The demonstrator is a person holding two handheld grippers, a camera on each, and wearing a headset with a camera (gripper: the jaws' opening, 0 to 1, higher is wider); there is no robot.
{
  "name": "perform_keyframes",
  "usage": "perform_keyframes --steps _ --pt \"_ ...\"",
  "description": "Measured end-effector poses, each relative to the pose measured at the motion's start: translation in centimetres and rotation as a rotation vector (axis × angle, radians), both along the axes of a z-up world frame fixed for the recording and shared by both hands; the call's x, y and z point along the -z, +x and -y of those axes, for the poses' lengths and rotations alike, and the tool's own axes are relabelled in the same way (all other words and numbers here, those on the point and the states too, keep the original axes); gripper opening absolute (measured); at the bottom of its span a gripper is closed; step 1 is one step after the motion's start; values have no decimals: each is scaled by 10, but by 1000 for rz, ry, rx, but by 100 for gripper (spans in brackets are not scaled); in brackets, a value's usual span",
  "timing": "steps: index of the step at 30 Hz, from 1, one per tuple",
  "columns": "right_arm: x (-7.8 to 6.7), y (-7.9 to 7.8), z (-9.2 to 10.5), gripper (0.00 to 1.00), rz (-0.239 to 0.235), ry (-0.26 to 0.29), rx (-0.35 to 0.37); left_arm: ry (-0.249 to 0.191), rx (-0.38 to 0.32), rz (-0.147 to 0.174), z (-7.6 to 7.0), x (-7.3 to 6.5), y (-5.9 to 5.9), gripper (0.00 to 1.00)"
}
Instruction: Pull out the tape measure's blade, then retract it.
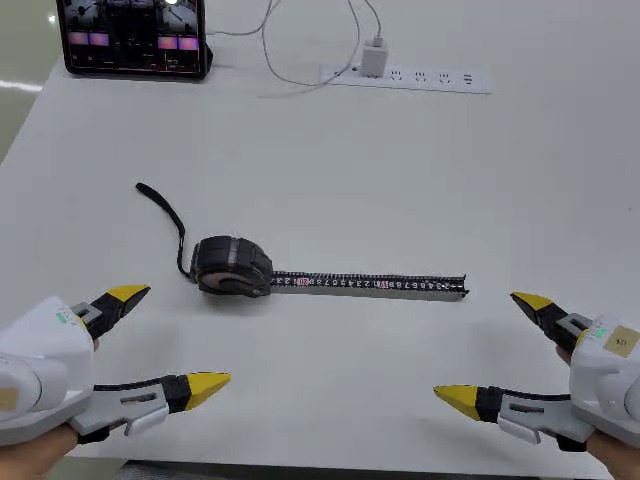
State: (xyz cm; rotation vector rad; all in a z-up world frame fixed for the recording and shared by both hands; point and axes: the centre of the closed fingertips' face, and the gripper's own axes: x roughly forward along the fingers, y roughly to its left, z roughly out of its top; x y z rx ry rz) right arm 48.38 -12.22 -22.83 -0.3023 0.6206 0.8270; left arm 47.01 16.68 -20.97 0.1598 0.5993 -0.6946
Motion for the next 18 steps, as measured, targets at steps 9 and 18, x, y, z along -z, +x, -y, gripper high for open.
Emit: perform_keyframes --steps 9,18 --pt "0 0 0 88 2 1 4 -2 -3 0 0 0 0 82" --pt "0 0 1 89 0 0 4 -7 -14 -6 0 0 1 82"
